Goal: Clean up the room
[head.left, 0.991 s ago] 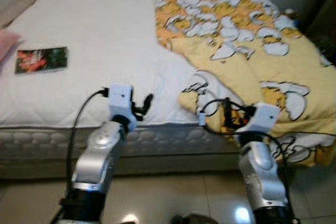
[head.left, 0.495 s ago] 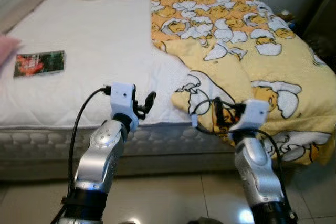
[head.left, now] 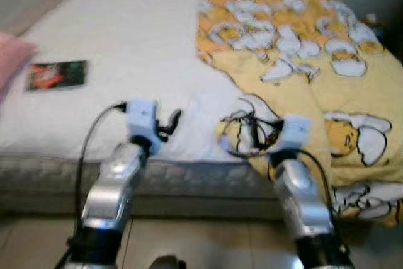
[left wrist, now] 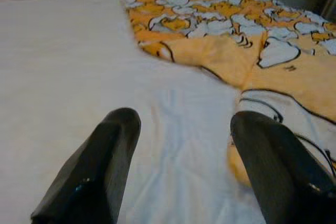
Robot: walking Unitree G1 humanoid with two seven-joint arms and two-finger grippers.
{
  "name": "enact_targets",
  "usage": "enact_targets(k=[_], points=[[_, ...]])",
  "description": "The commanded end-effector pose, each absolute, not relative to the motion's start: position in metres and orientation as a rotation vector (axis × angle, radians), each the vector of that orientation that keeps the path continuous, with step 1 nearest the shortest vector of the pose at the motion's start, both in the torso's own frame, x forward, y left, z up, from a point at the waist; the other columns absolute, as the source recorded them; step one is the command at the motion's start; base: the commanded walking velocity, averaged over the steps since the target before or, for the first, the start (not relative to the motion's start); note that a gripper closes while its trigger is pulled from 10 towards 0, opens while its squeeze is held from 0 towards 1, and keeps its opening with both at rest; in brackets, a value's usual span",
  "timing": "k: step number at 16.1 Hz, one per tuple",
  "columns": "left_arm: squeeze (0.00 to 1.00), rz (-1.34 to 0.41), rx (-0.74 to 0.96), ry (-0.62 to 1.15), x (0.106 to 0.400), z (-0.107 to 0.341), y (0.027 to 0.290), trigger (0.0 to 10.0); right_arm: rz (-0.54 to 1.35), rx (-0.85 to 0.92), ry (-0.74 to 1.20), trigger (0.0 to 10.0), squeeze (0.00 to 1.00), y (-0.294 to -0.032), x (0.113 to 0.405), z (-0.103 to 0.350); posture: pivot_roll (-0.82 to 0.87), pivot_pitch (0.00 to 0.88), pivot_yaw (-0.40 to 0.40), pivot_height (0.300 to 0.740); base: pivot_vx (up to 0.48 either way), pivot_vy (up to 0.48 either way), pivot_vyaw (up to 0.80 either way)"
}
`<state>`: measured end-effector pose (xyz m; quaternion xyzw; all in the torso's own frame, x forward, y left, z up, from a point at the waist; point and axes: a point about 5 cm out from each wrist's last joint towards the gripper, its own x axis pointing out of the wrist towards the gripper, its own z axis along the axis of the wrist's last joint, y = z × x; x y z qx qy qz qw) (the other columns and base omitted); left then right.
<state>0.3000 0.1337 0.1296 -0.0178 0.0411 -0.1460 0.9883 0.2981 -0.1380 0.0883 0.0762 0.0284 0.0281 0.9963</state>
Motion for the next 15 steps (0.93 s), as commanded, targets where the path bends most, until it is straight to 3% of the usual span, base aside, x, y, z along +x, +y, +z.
enact_targets(k=[1, 11, 12, 13, 15], points=[[0.0, -0.323, -0.037, 0.071, 0.3, 0.133, 0.124, 10.0, 0.018, 0.144, 0.062, 10.0, 0.0, -0.15, 0.296, 0.087, 0.02, 0.057, 0.009, 0.724, 0.461, 0.0, 0.0], [0.0, -0.323, -0.037, 0.071, 0.3, 0.133, 0.124, 10.0, 0.018, 0.144, 0.062, 10.0, 0.0, -0.15, 0.296, 0.087, 0.02, 0.057, 0.009, 0.724, 0.461, 0.0, 0.0], [0.0, -0.357, -0.005, 0.085, 0.289, 0.141, 0.132, 10.0, 0.074, 0.117, 0.225, 10.0, 0.0, -0.138, 0.313, 0.061, 0.22, 0.259, 0.077, 0.724, 0.0, 0.0, 0.0], [0.0, -0.407, 0.041, 0.121, 0.271, 0.15, 0.139, 10.0, 0.142, 0.071, 0.44, 10.0, 0.0, -0.123, 0.321, 0.033, 0.24, 0.273, 0.08, 0.724, 0.0, 0.0, 0.0], [0.0, -0.423, 0.056, 0.16, 0.259, 0.15, 0.143, 10.0, 0.152, 0.053, 0.537, 10.0, 0.0, -0.121, 0.316, 0.02, 0.26, 0.284, 0.08, 0.724, 0.0, 0.0, 0.0]])
